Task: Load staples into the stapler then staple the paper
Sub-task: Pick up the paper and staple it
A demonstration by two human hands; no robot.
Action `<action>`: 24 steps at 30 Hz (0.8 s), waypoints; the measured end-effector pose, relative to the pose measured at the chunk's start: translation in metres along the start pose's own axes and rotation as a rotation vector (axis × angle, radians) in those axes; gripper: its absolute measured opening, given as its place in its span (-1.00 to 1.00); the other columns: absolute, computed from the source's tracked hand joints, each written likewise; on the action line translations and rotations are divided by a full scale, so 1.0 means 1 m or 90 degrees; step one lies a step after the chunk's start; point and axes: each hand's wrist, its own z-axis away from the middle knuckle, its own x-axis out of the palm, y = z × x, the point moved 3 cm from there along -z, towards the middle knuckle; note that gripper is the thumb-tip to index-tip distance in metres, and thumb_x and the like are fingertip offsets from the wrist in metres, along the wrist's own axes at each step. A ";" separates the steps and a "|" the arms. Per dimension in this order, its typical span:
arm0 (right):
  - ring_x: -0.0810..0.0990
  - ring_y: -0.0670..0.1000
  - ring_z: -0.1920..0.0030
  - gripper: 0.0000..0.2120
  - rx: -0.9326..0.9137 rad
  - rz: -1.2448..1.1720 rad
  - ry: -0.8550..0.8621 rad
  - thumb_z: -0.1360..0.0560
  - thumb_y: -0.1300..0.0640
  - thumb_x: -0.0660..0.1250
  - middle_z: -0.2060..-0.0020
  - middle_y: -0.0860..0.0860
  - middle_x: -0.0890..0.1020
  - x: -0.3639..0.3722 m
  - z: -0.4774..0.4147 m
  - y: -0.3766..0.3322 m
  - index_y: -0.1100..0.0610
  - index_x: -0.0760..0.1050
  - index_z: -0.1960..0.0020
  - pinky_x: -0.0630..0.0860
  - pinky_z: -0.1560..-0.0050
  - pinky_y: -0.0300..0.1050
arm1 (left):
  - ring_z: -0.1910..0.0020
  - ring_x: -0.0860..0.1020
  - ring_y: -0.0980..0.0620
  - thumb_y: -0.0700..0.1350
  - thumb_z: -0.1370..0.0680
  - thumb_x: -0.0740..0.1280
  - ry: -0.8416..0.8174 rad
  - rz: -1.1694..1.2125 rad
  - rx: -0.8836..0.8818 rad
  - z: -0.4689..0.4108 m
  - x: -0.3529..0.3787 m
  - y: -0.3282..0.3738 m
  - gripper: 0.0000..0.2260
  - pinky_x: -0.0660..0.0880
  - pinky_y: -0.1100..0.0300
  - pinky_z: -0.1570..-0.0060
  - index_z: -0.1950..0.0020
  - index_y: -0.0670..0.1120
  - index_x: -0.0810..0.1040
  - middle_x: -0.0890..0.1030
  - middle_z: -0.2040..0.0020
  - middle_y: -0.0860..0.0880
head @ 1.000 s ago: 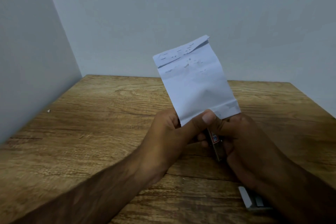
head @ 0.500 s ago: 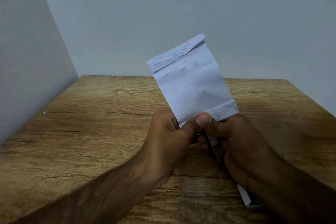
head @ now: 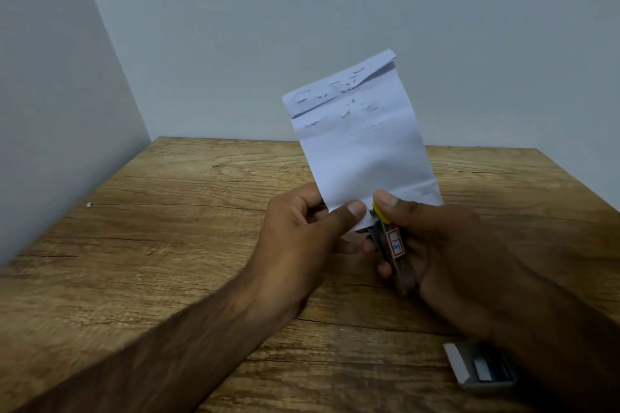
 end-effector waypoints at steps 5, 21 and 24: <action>0.60 0.00 0.24 -0.72 -0.016 0.020 0.001 -0.44 0.04 0.45 0.11 0.06 0.66 0.001 -0.002 0.002 0.01 0.67 -0.14 0.48 0.34 -0.10 | 0.21 0.62 -0.10 -0.31 -0.58 0.42 0.038 -0.050 0.031 0.000 -0.001 0.002 -0.81 0.57 0.13 0.33 -0.17 -0.20 0.70 0.74 -0.02 -0.28; 0.51 0.00 0.36 -0.62 0.013 0.118 -0.042 -0.44 -0.01 0.36 0.19 0.10 0.60 0.001 0.003 0.001 0.28 0.60 -0.07 0.38 0.39 -0.10 | 0.44 0.65 -0.02 -0.36 -0.60 0.39 0.072 -0.010 0.093 -0.004 -0.006 0.010 -0.89 0.63 0.15 0.42 -0.08 -0.25 0.68 0.70 0.34 -0.12; 0.54 0.01 0.35 -0.61 0.025 0.167 -0.041 -0.41 -0.07 0.41 0.18 0.09 0.64 0.001 0.004 0.000 0.24 0.63 -0.02 0.40 0.43 -0.12 | 0.44 0.65 -0.12 -0.30 -0.62 0.38 0.055 0.001 0.062 -0.005 -0.013 0.013 -0.89 0.62 0.14 0.41 -0.12 -0.27 0.66 0.65 0.36 -0.22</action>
